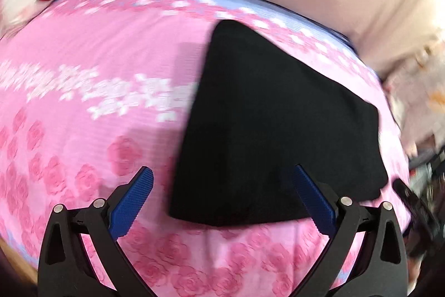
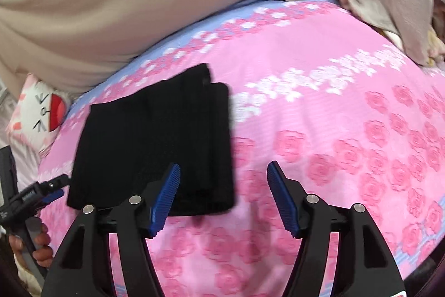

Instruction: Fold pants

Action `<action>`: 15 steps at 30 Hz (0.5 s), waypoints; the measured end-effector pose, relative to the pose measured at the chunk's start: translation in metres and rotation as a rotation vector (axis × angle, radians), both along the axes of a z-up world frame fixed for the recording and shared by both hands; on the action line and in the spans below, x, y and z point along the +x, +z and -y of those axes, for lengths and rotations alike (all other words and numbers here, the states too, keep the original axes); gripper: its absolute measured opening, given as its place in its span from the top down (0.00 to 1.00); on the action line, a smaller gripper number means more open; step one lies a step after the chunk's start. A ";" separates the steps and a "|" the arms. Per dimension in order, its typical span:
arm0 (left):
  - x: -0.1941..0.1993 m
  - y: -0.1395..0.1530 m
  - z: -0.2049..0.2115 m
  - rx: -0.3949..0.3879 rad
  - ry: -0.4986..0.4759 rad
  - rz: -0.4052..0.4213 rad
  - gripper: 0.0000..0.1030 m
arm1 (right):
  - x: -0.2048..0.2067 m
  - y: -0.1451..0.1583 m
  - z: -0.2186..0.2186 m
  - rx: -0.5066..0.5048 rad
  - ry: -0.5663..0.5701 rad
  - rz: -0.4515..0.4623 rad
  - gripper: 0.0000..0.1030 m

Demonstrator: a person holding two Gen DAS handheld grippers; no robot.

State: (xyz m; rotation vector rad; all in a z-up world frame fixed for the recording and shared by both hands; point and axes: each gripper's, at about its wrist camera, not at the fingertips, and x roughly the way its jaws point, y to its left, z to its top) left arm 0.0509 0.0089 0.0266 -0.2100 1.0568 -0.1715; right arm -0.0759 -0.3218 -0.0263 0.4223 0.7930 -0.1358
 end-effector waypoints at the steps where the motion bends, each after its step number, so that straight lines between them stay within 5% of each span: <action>1: 0.000 -0.001 0.000 0.036 0.023 0.007 0.05 | -0.001 0.003 -0.002 -0.014 0.000 0.013 0.38; 3: 0.000 -0.003 0.004 0.087 0.024 0.014 0.05 | 0.001 0.012 -0.013 -0.047 0.048 0.058 0.40; 6: -0.002 -0.006 0.017 0.115 -0.014 0.017 0.05 | 0.019 0.026 -0.037 -0.117 0.149 0.095 0.68; 12: -0.006 -0.010 0.046 0.246 -0.079 0.052 0.05 | 0.110 0.033 -0.068 -0.239 0.292 0.052 0.80; 15: -0.007 -0.011 0.055 0.313 -0.099 0.090 0.04 | 0.156 0.010 -0.051 -0.307 0.224 -0.050 0.82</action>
